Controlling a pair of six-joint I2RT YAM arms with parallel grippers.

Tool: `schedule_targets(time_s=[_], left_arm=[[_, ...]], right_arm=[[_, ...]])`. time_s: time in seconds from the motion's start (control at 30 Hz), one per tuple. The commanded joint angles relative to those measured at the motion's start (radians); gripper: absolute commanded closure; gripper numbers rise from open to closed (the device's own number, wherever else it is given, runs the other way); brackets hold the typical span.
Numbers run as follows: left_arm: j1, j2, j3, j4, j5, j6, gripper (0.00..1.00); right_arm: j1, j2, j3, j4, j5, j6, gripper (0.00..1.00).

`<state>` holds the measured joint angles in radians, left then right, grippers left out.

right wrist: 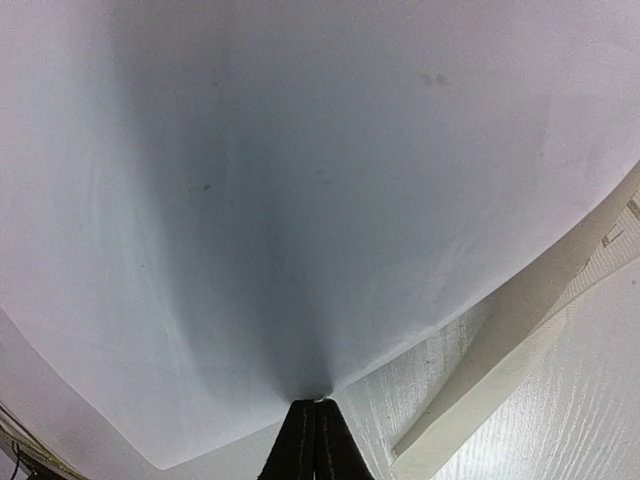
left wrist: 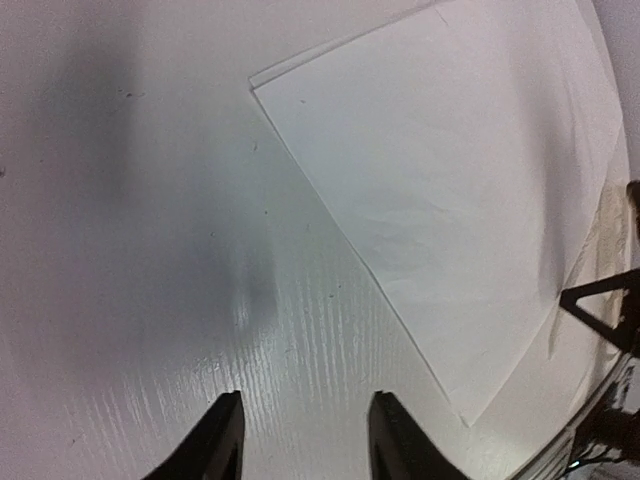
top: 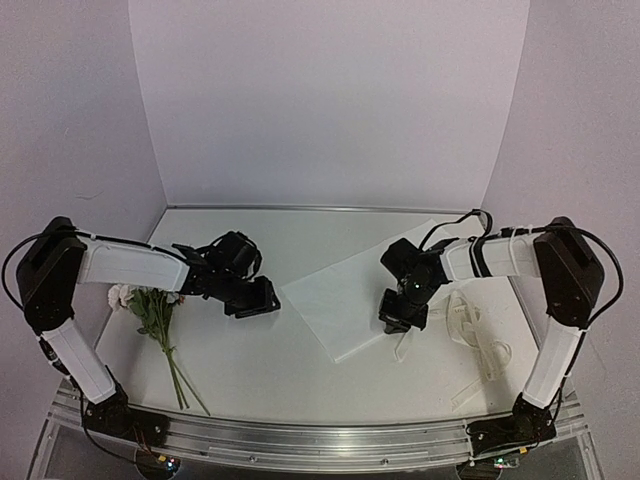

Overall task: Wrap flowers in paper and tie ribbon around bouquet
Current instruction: Pick up the folded wrapping paper from the center of the board.

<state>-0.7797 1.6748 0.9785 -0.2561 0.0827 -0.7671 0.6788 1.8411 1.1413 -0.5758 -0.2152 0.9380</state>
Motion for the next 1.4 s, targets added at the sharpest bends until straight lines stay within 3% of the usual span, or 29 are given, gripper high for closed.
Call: schedule_targets(time_s=[0.0, 0.13, 0.3, 0.53, 0.7, 0.87, 1.1, 1.2, 1.37], left_arm=[[0.104, -0.113, -0.082, 0.029, 0.104, -0.016, 0.44], [0.168, -0.1, -0.028, 0.001, 0.158, 0.098, 0.33], [0.18, 0.094, 0.241, -0.063, 0.149, 0.27, 0.3], [0.181, 0.375, 0.525, -0.087, 0.16, 0.398, 0.27], [0.178, 0.496, 0.609, -0.097, 0.194, 0.439, 0.33], [0.146, 0.525, 0.578, -0.083, 0.22, 0.417, 0.42], [0.082, 0.547, 0.52, -0.105, 0.127, 0.345, 0.57], [0.064, 0.54, 0.484, -0.094, 0.135, 0.316, 0.64], [0.043, 0.48, 0.372, -0.026, 0.177, 0.261, 0.72]], right_arm=[[0.022, 0.011, 0.064, -0.046, -0.068, -0.115, 1.0], [0.041, 0.005, 0.091, -0.116, -0.031, -0.129, 0.99], [0.041, 0.008, 0.043, -0.042, 0.064, 0.035, 0.57], [0.041, -0.039, -0.14, 0.217, 0.197, 0.221, 0.41], [0.037, -0.057, -0.257, 0.372, 0.313, 0.263, 0.38], [0.02, -0.084, -0.363, 0.49, 0.419, 0.289, 0.34], [-0.067, -0.022, -0.446, 0.729, 0.374, 0.338, 0.32], [-0.085, 0.031, -0.393, 0.76, 0.3, 0.332, 0.4], [-0.085, 0.065, -0.326, 0.761, 0.225, 0.321, 0.62]])
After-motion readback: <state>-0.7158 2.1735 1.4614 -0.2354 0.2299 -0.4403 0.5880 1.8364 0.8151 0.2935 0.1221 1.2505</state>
